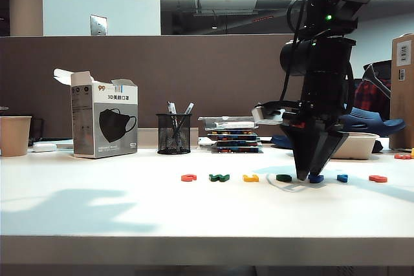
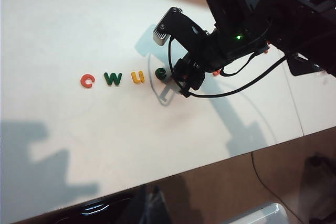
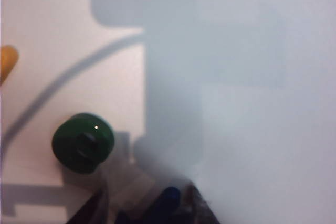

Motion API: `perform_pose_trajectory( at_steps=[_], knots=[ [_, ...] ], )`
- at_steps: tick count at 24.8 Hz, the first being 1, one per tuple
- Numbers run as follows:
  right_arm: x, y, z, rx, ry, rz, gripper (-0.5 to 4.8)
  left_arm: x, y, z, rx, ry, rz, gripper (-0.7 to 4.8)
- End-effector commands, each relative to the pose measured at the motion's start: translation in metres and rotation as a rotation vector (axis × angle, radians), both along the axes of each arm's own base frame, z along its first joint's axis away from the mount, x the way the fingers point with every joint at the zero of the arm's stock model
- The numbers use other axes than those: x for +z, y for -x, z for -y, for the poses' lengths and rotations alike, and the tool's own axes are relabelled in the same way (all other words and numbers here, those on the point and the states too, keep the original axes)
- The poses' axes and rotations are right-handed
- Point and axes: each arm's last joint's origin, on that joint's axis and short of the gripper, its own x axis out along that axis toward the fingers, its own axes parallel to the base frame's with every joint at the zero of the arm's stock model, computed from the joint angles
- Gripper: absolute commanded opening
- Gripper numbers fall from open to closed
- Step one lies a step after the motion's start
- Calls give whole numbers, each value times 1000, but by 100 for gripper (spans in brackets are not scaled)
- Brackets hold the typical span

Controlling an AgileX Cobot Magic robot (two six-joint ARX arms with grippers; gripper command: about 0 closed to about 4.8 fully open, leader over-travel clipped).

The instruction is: Select the appropriate letters from the row of letter magnets placed on the table to arrange into the word "yes".

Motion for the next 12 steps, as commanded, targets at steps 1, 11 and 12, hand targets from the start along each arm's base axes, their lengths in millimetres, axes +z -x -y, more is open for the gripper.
perform_pose_trajectory(
  at_steps=[1, 11, 12],
  knots=[
    [0, 1, 0, 2, 5, -6, 192, 2, 1, -1, 0, 5, 13, -5],
    [-1, 1, 2, -7, 71, 2, 102, 2, 0, -1, 1, 5, 13, -5],
    [-1, 1, 2, -7, 72, 2, 102, 2, 1, -1, 1, 4, 13, -5]
  ],
)
